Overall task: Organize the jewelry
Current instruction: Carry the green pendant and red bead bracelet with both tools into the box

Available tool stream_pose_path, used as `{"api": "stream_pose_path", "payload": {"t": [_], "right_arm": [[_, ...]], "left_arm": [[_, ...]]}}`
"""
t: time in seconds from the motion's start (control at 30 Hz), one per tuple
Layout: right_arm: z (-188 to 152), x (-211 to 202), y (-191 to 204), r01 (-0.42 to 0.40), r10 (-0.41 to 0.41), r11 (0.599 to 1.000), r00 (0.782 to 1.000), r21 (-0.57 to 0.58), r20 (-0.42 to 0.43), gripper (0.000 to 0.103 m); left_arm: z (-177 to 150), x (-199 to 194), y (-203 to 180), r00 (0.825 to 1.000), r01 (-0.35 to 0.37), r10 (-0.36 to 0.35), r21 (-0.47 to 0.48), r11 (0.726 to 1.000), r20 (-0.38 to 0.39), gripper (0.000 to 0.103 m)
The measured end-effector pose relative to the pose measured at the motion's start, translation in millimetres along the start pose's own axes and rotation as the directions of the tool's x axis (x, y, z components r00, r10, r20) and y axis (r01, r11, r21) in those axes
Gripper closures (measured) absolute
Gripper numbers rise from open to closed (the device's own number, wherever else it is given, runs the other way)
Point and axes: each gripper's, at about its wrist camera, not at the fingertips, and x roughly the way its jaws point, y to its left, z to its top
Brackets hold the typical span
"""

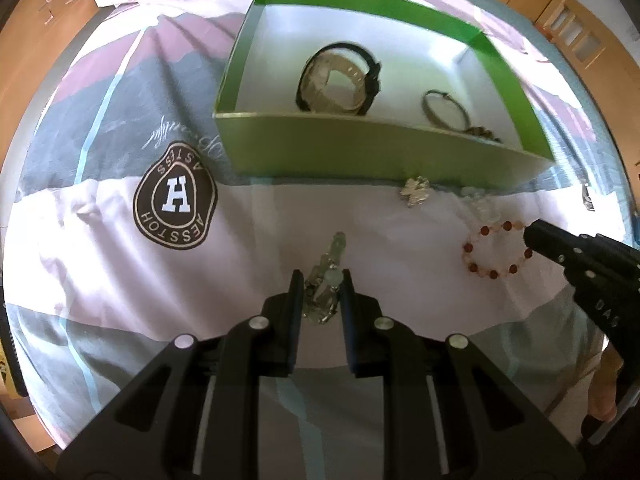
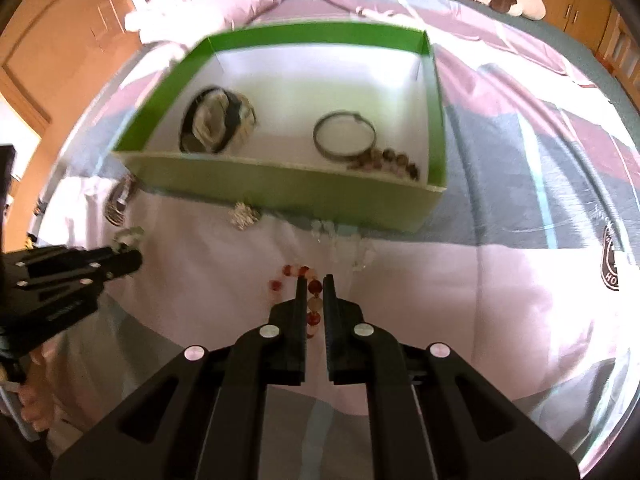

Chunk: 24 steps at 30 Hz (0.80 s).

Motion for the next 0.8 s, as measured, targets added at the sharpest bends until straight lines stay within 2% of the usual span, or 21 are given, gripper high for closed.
{"api": "stream_pose_path", "payload": {"t": [0.2,0.3,0.33,0.4,0.47,0.63,0.8], "right_arm": [[4,-42,-4,-0.036,0.036,0.999,0.995,0.0,0.091,0.096],[6,-52,-2,-0.039,0.038,0.999,0.991,0.007,0.132,0.096],[9,-54,-4,-0.047,0.045,0.999,0.989,0.013,0.139,0.096],[12,-53,-2,-0.058,0.055,0.998,0.988,0.019,0.144,0.096],[14,-52,-2,-0.049,0.046,0.999,0.988,0.019,0.145,0.096],[23,-52,0,-0.038,0.035,0.999,0.988,0.016,0.15,0.096],[39,-62,4,-0.017,0.017,1.0,0.983,-0.003,0.184,0.096]], "left_arm": [[0,-18,-8,0.998,0.036,-0.038,0.034,0.999,0.057,0.086],[2,-26,-9,0.988,0.119,-0.122,0.034,0.992,0.096,0.086],[4,-30,-14,0.986,0.115,-0.119,0.04,0.992,0.113,0.086],[8,-43,-18,0.982,0.055,-0.061,0.042,0.998,0.181,0.086],[15,-54,-18,0.974,0.064,-0.072,0.043,0.997,0.215,0.086],[38,-68,-21,0.965,0.027,-0.044,0.068,0.997,0.26,0.086],[64,-71,-19,0.958,0.025,-0.042,0.062,0.998,0.283,0.086]]}}
